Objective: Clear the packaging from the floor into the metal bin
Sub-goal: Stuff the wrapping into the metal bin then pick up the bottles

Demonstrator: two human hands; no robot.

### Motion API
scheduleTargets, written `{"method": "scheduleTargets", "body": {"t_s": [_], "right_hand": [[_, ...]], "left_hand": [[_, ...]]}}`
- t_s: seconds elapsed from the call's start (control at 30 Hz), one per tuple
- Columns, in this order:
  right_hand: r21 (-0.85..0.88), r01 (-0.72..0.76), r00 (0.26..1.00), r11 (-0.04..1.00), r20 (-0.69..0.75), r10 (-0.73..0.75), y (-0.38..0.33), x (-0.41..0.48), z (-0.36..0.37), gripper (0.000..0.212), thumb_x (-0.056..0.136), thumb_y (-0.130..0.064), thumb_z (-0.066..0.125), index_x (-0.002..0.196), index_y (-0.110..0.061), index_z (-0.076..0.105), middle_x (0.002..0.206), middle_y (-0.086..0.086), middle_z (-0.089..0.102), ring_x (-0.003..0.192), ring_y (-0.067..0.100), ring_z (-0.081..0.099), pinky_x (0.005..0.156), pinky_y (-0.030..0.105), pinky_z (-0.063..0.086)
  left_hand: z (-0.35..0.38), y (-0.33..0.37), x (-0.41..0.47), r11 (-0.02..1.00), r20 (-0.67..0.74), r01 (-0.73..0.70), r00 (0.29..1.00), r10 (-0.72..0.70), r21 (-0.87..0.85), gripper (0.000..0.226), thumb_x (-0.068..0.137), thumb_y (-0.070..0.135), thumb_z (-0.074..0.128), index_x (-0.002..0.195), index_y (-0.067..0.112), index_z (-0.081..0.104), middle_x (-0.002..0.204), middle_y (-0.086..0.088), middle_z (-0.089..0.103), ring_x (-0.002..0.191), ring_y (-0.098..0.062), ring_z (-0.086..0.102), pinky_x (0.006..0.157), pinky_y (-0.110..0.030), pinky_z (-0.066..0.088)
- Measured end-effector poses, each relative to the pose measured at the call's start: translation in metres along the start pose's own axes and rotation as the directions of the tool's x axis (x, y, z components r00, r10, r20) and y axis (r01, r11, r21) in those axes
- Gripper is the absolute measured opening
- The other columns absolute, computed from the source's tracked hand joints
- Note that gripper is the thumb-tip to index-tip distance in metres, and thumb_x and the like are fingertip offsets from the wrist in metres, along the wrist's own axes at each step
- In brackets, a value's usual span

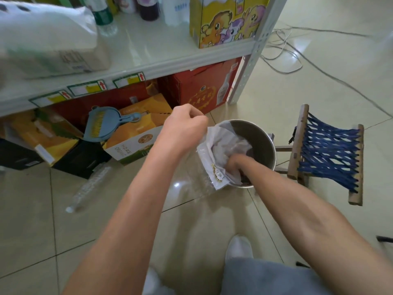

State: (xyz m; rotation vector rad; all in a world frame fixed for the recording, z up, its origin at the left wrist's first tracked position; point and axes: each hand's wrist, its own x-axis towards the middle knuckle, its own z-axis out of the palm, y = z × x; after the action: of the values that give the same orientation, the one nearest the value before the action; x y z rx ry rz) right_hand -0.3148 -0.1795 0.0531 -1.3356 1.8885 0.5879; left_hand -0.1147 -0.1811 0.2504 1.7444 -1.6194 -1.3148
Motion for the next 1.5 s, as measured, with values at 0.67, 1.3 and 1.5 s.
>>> {"method": "scheduleTargets", "body": {"t_s": [0.67,1.3,1.5], "right_hand": [[0.336,0.363,0.907,0.869,-0.34,-0.248,-0.121,-0.223,-0.011,0.055,0.09,-0.034,0.054,0.142,-0.015,0.052,0.143,0.011,0.056,0.127,0.029,0.053,0.105,0.044,0.046],[-0.301,0.269,0.931,0.915,-0.163,-0.328,-0.176,-0.192,-0.006,0.016,0.089,-0.023,0.055,0.088,-0.014,0.043,0.068,0.005,0.03,0.075,0.032,0.044,0.065,0.035,0.039],[-0.343,0.265,0.93,0.901,-0.156,-0.333,-0.167,-0.169,-0.014,0.032,0.09,-0.019,0.055,0.065,-0.012,0.037,0.064,0.006,0.037,0.07,0.031,0.048,0.06,0.034,0.041]], "left_hand": [[-0.119,-0.119,-0.088,0.952,-0.117,0.262,0.962,-0.246,0.158,0.033,0.086,0.023,0.057,0.112,0.007,0.07,0.11,-0.011,0.07,0.095,-0.024,0.066,0.081,-0.038,0.054],[0.036,-0.352,0.072,0.661,-0.081,0.316,0.929,-0.361,0.68,0.061,0.092,0.04,0.063,0.141,0.009,0.044,0.135,-0.013,0.056,0.122,-0.032,0.056,0.097,-0.042,0.044],[0.05,-0.376,0.088,0.687,-0.151,0.443,0.884,-0.443,0.576,0.07,0.084,0.04,0.075,0.136,0.005,0.045,0.128,-0.016,0.059,0.113,-0.032,0.063,0.089,-0.038,0.049]]}}
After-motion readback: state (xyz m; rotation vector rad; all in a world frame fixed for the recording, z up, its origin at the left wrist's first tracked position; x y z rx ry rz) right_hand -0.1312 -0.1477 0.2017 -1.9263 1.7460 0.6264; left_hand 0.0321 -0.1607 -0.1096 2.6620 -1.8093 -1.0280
